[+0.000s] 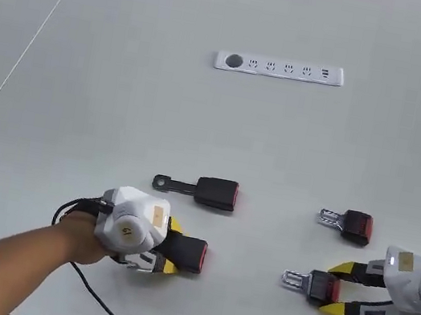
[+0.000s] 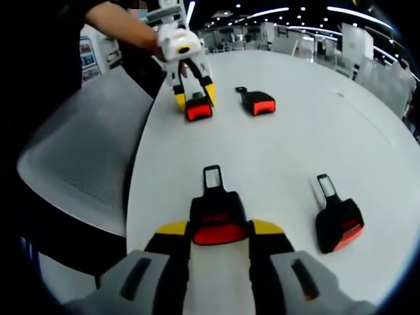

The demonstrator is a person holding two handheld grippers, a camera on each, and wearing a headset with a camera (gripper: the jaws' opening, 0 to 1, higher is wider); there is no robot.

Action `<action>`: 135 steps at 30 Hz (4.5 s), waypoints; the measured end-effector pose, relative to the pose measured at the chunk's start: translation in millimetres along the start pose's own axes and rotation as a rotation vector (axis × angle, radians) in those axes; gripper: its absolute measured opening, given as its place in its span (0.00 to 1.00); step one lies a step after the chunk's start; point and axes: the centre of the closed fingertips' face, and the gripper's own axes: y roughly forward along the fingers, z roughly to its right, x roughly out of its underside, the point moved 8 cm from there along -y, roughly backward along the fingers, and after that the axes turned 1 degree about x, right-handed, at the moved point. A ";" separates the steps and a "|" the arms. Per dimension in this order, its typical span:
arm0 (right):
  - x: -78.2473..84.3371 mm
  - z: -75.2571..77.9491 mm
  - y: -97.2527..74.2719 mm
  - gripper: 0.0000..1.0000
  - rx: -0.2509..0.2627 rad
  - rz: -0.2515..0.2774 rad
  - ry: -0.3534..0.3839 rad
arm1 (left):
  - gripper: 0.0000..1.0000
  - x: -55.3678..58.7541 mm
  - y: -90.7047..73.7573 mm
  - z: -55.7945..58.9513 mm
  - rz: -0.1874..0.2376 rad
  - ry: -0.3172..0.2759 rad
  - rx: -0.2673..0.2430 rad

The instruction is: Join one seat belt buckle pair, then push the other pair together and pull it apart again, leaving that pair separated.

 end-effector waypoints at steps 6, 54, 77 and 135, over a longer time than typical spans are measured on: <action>-15.2 -5.5 17.4 0.34 -0.012 0.027 -0.028 | 0.36 -0.3 0.1 -0.6 -0.011 0.002 0.003; -89.0 -26.7 87.0 0.34 -0.039 0.082 -0.043 | 0.35 -5.7 3.3 0.3 -0.089 0.021 0.012; -106.4 -31.8 106.2 0.33 -0.026 0.045 -0.003 | 0.34 -10.6 2.7 -1.1 -0.138 0.126 0.067; -92.9 -30.4 100.7 0.32 -0.016 0.234 -0.012 | 0.33 7.0 0.7 -8.7 0.052 0.121 0.126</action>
